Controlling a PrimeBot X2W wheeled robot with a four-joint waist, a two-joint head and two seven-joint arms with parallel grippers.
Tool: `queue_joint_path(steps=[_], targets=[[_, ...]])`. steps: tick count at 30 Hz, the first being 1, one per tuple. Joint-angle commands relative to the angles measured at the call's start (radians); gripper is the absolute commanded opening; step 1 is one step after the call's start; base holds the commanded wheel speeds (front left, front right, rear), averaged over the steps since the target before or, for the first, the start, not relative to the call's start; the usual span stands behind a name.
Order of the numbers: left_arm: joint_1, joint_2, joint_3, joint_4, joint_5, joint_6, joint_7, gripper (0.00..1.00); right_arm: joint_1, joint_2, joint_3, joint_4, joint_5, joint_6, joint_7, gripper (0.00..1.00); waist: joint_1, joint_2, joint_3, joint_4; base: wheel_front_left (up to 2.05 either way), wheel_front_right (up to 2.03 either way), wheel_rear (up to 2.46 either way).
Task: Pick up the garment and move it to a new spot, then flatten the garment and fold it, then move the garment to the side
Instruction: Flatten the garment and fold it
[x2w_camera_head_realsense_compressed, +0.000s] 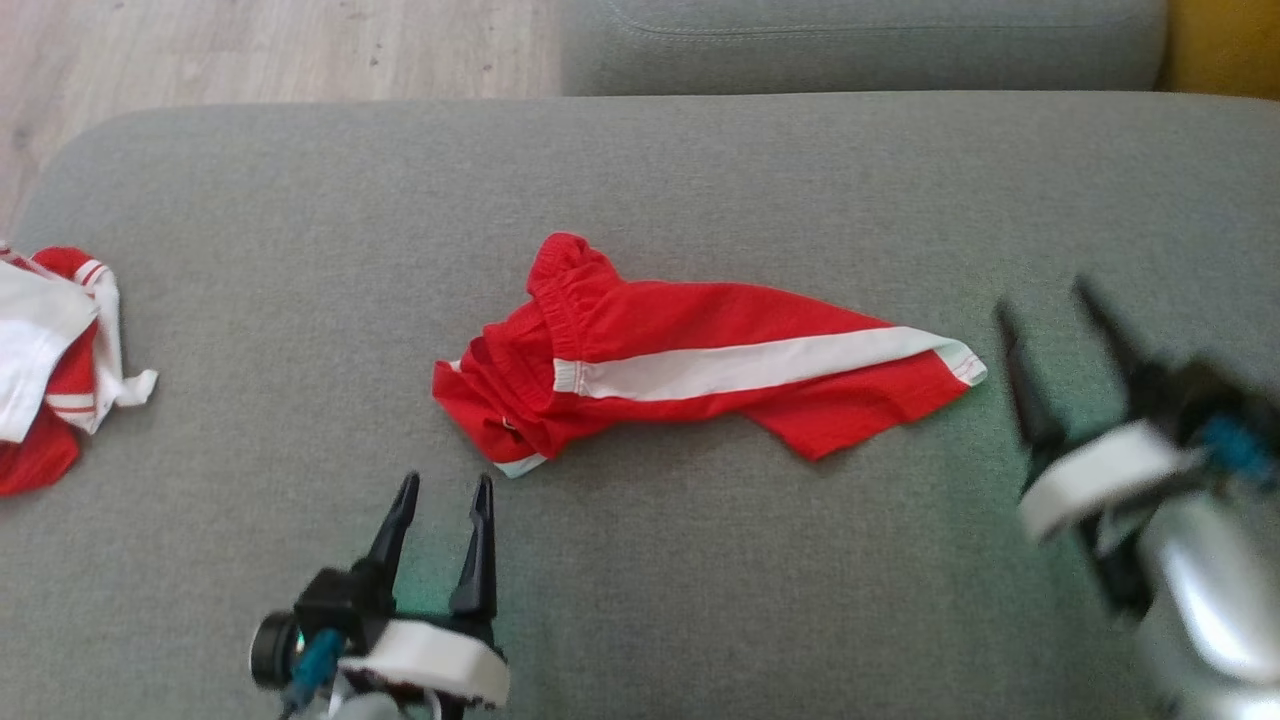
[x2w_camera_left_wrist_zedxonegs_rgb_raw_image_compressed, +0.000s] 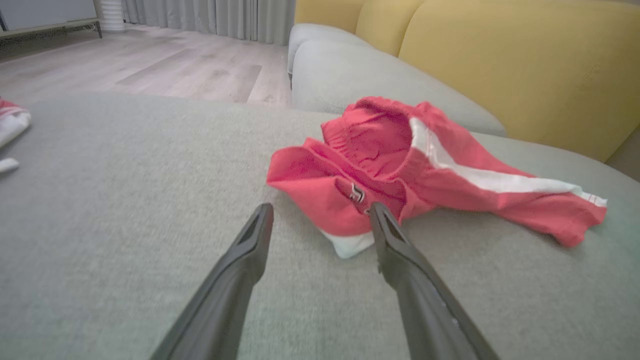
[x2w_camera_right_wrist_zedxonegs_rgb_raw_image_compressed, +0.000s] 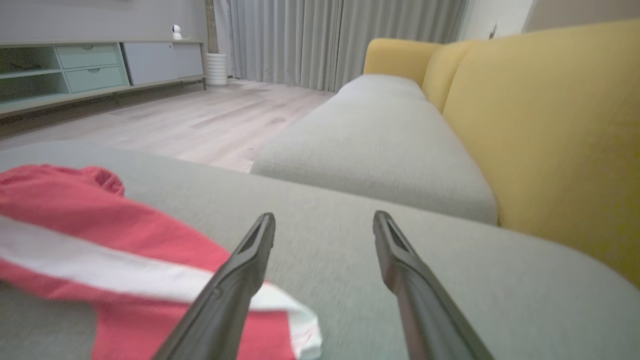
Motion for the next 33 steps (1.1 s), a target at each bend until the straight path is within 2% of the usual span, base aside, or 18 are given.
queue_joint_path(steps=[1, 4, 8, 12, 18, 21, 22, 23, 24, 25, 29, 33], targets=[[-0.045, 0.004, 0.029, -0.034, -0.003, 0.002, -0.011, 1.0, 0.006, 0.0, 0.01, -0.03, -0.006, 0.008, -0.007, 1.0, 0.0, -0.0001, 0.0, -0.003, 0.0, 0.0, 0.0], [-0.077, 0.004, 0.016, -0.051, -0.023, -0.005, -0.011, 1.0, 0.072, 0.067, -0.039, -0.055, -0.059, 0.008, -0.007, 1.0, 0.0, -0.0001, 0.004, -0.013, 0.0, 0.0, 0.0], [-0.144, 0.004, -0.029, -0.038, -0.06, -0.026, -0.011, 1.0, 0.114, 0.117, -0.05, -0.073, -0.095, 0.008, -0.007, 1.0, 0.0, -0.0001, 0.018, -0.033, 0.0, 0.0, 0.0], [-0.238, 0.004, -0.084, 0.041, -0.116, -0.041, -0.011, 1.0, 0.117, 0.141, -0.038, -0.08, -0.103, 0.008, -0.007, 1.0, 0.0, -0.0001, 0.039, -0.065, 0.0, 0.0, 0.0], [-0.301, 0.004, -0.127, 0.182, -0.178, -0.03, -0.011, 1.0, 0.111, 0.149, -0.027, -0.08, -0.093, 0.008, -0.007, 1.0, 0.0, -0.0001, 0.053, -0.096, 0.0, 0.0, 0.0], [-0.32, 0.004, -0.135, 0.2, -0.195, -0.033, -0.011, 1.0, 0.113, 0.149, -0.028, -0.082, -0.087, 0.008, -0.007, 1.0, 0.0, -0.0001, 0.056, -0.101, 0.0, 0.0, 0.0], [-0.323, 0.004, -0.134, 0.196, -0.2, -0.035, -0.011, 0.87, 0.114, 0.149, -0.029, -0.082, -0.084, 0.008, -0.007, 1.0, 0.0, -0.0001, 0.057, -0.1, 0.0, 0.0, 0.0], [-0.324, 0.004, -0.132, 0.191, -0.204, -0.037, -0.011, 0.52, 0.116, 0.149, -0.029, -0.082, -0.082, 0.008, -0.007, 1.0, 0.0, -0.0001, 0.057, -0.099, 0.0, 0.0, 0.0], [-0.325, 0.004, -0.134, 0.187, -0.207, -0.04, -0.011, 0.11, 0.118, 0.149, -0.028, -0.082, -0.079, 0.008, -0.007, 1.0, 0.0, -0.0001, 0.056, -0.097, 0.0, 0.0, 0.0], [-0.325, 0.004, -0.137, 0.186, -0.21, -0.043, -0.011, 0.0, 0.12, 0.149, -0.027, -0.08, -0.076, 0.008, -0.007, 1.0, 0.0, -0.0001, 0.055, -0.094, 0.0, 0.0, 0.0], [-0.317, 0.004, -0.13, 0.158, -0.238, -0.059, -0.011, 0.0, 0.128, 0.154, -0.028, -0.074, -0.065, 0.008, -0.007, 1.0, 0.0, -0.0001, 0.044, -0.078, 0.0, 0.0, 0.0], [-0.287, 0.004, -0.067, 0.09, -0.246, -0.06, -0.011, 0.0, 0.139, 0.164, -0.04, -0.072, -0.063, 0.008, -0.007, 1.0, 0.0, -0.0001, 0.026, -0.054, 0.0, 0.0, 0.0]])
